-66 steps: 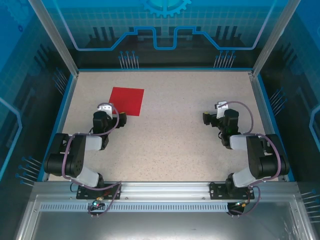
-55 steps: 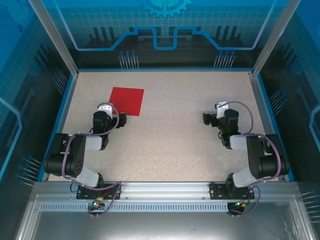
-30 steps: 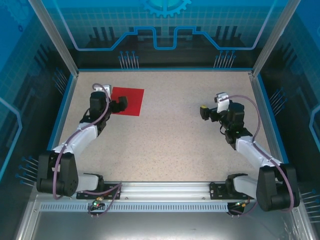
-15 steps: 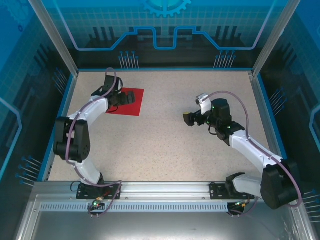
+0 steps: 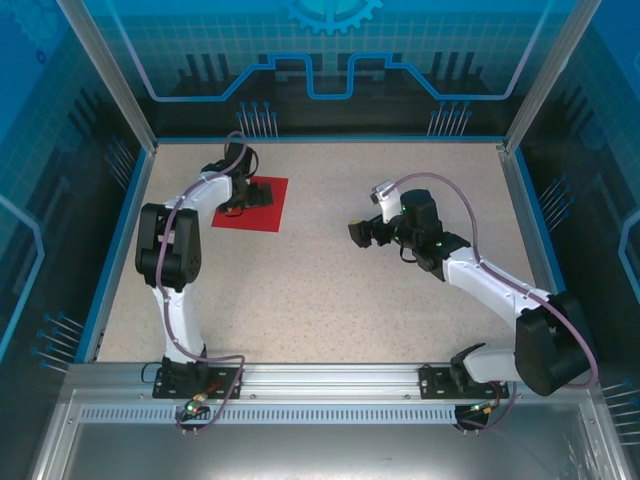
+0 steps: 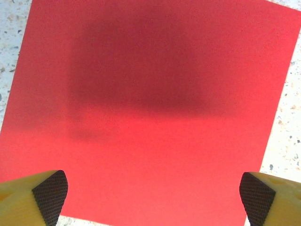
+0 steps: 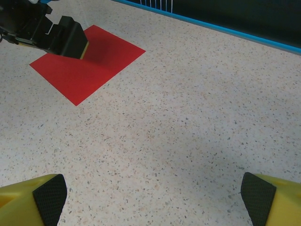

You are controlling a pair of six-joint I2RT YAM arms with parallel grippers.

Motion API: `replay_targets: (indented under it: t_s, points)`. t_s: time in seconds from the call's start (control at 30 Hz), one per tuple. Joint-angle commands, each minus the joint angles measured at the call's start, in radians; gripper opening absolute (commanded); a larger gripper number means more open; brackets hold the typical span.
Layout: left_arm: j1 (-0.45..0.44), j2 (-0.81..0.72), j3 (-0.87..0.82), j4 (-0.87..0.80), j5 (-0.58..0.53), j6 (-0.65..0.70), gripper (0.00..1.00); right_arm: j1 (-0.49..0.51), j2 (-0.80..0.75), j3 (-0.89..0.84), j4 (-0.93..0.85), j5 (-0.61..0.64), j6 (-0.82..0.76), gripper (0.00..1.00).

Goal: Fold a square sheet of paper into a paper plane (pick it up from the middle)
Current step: Move the square sheet of paper to the center of the table.

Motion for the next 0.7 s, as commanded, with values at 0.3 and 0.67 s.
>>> replay_targets:
  t_s: [0.3, 0.67]
  points:
    - [-0.039, 0.12, 0.148, -0.153, -0.017, -0.027, 0.99, 0.027, 0.037, 0.052, -0.011, 0.04, 0.032, 0.99]
    - [-0.071, 0.153, 0.146, -0.175, 0.018, -0.057, 0.99, 0.026, 0.017, 0.052, -0.029, 0.046, 0.032, 0.99]
